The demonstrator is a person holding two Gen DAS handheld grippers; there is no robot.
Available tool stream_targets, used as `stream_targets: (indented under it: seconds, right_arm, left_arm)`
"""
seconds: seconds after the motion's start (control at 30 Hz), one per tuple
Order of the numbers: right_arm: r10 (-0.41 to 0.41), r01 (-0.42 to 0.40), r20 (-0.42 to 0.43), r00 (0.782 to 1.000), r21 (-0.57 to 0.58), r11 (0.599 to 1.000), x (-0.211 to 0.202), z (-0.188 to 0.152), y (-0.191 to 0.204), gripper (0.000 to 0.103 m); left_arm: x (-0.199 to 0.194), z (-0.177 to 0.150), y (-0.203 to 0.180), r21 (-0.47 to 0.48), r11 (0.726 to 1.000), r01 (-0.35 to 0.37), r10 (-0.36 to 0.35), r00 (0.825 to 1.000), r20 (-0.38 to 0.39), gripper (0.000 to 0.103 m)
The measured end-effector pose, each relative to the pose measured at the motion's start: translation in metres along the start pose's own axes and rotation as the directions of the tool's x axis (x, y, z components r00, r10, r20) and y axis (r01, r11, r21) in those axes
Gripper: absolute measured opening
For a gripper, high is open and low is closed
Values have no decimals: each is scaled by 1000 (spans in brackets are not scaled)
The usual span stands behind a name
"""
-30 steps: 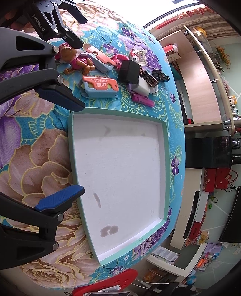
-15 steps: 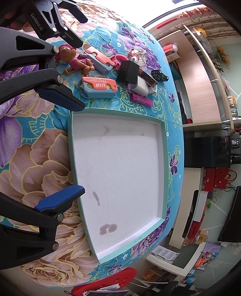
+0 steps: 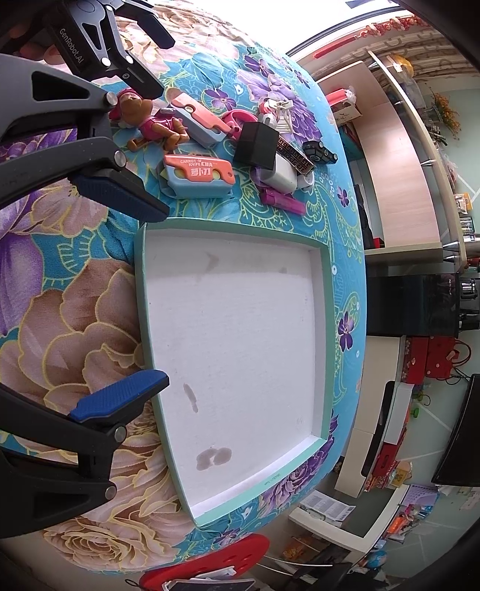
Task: Organize rigid objects
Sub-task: 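Move both tools toward the pink doll and orange carrot knife, then grasp the pink doll with the left tool while the right grasps the orange carrot knife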
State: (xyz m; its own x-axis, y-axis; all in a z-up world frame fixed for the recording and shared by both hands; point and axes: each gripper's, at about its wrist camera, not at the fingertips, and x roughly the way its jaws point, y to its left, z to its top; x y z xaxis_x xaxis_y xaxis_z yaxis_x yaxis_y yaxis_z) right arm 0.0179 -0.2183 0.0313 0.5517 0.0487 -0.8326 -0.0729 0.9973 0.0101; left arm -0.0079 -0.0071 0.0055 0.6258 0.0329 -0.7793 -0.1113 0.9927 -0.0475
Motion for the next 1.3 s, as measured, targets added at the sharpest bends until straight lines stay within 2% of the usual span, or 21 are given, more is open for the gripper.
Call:
stream_targets:
  seconds: [0.37,0.53,0.57,0.63,0.67,0.73,0.87,0.97,1.03,1.3]
  right_arm:
    - [19,-19,9,1000,-13,1000,1,0,6,83]
    - [25,-25,4,1000,-34,999,5,0,15,83]
    - [25,-25,4,1000,-39,999,5,0,16,83]
    - [28,-27,6,1000,-44,999,5,0,19,83]
    - [30,-29,7,1000,-45,999,5,0,20,83]
    - [37,-37,10,999,-47,998,5,1,22,83]
    - [72,-71,18,997,-44,997,5,3,28,83]
    - [97,-96,23,995,-45,994,6,6,33,83]
    - [111,-110,21,994,-52,993,8,8,38,83]
    - [159,-156,15,987,-120,980,17,17,66,82]
  left_arm:
    - [7,-2,-9,24,999,21,-20,999,-38,103]
    - [11,-5,-24,83,996,39,-35,998,-54,102]
    - [11,-5,-25,87,995,52,-47,997,-57,99]
    - [12,-5,-25,87,994,68,-63,996,-62,85]
    - [12,-5,-24,84,993,79,-74,995,-66,83]
    - [12,-5,-23,71,991,117,-112,991,-78,70]
    - [16,-8,-22,56,983,174,-167,979,-115,61]
    - [17,-9,-23,57,978,202,-193,973,-125,50]
    - [18,-9,-22,47,975,219,-212,968,-131,47]
    - [21,-11,-9,-19,968,250,-250,954,-163,45]
